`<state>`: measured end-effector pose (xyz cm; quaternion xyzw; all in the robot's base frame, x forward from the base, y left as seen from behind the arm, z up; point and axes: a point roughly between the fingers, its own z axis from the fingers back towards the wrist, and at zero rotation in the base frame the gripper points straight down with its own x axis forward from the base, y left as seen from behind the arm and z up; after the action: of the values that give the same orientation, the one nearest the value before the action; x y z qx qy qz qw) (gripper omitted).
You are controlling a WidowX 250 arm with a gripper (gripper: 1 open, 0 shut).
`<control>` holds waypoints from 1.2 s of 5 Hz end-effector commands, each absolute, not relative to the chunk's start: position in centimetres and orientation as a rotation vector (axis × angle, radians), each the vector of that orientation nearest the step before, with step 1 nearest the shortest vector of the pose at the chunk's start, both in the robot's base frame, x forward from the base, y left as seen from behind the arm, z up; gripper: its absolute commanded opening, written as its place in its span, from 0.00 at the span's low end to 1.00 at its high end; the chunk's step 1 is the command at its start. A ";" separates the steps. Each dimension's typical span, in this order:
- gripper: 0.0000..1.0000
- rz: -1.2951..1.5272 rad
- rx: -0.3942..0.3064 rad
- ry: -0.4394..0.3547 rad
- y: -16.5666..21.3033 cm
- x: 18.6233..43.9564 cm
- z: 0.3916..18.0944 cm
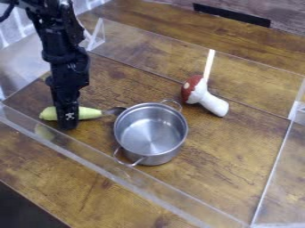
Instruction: Move the green spoon to the right
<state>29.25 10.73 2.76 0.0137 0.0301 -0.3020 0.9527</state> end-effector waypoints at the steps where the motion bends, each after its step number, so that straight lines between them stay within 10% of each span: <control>1: 0.00 -0.600 0.029 0.031 11.1 29.8 3.4; 6: 0.00 -0.663 -0.031 -0.062 9.9 30.6 4.0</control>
<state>29.91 10.14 2.68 -0.0203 -0.0111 -0.3279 0.9444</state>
